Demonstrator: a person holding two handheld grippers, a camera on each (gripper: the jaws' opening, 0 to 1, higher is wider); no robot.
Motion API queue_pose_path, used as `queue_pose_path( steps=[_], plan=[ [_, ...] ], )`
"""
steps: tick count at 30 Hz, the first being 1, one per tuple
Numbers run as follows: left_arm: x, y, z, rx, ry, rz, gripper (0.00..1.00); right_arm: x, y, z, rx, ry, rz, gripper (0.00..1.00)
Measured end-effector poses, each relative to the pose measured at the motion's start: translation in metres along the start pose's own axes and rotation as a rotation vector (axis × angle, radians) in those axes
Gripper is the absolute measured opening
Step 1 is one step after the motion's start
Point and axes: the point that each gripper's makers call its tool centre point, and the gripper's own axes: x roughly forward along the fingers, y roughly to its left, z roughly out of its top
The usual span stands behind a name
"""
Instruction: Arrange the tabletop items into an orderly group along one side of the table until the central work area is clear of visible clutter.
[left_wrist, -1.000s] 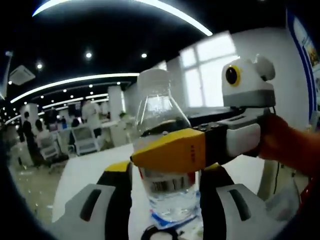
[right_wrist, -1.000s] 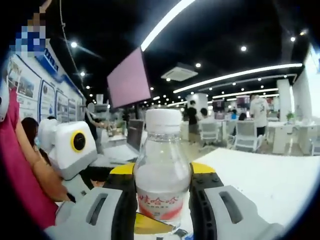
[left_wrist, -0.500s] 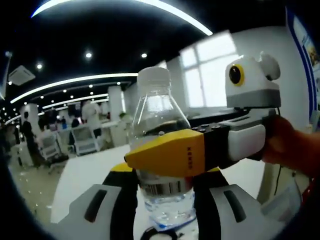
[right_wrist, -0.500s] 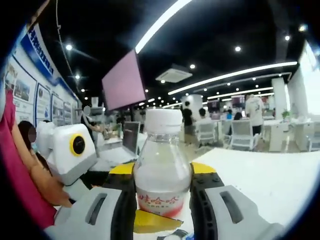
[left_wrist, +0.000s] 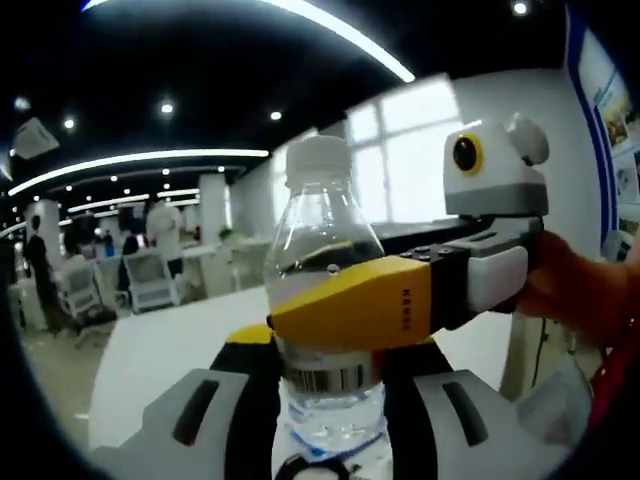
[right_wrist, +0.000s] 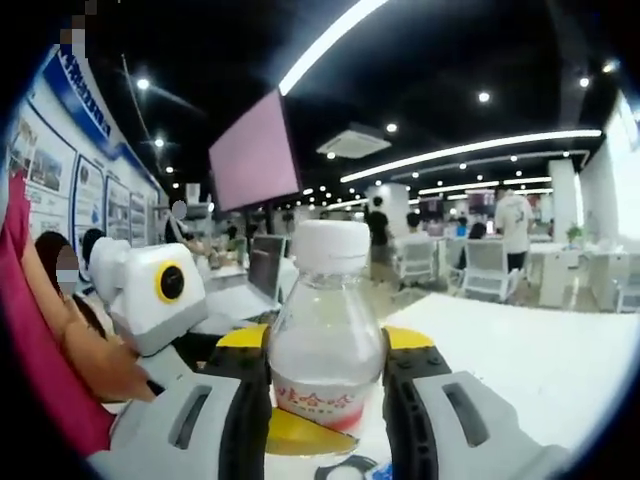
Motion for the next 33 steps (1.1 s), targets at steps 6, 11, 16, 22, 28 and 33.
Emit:
queue_pose_path(
  steps=[6, 11, 16, 22, 28, 33],
  plan=[
    [-0.008, 0.003, -0.005, -0.100, -0.010, -0.118, 0.36, -0.003, 0.006, 0.008, -0.001, -0.014, 0.034, 0.45],
    [-0.018, 0.009, -0.006, -0.173, -0.036, -0.229, 0.36, -0.005, 0.012, 0.007, 0.007, 0.003, 0.084, 0.48],
    [-0.032, 0.018, -0.011, -0.165, -0.041, -0.329, 0.36, -0.006, 0.020, 0.009, -0.001, 0.006, 0.134, 0.52],
    [-0.053, 0.010, -0.014, -0.178, -0.063, -0.486, 0.36, 0.000, 0.049, -0.001, -0.042, 0.052, 0.302, 0.55],
    [-0.072, 0.000, -0.014, -0.183, -0.070, -0.602, 0.36, 0.012, 0.070, -0.001, -0.039, 0.036, 0.405, 0.57],
    [-0.079, -0.001, -0.012, -0.171, -0.076, -0.624, 0.36, 0.021, 0.080, -0.001, -0.035, 0.033, 0.473, 0.57]
  ],
)
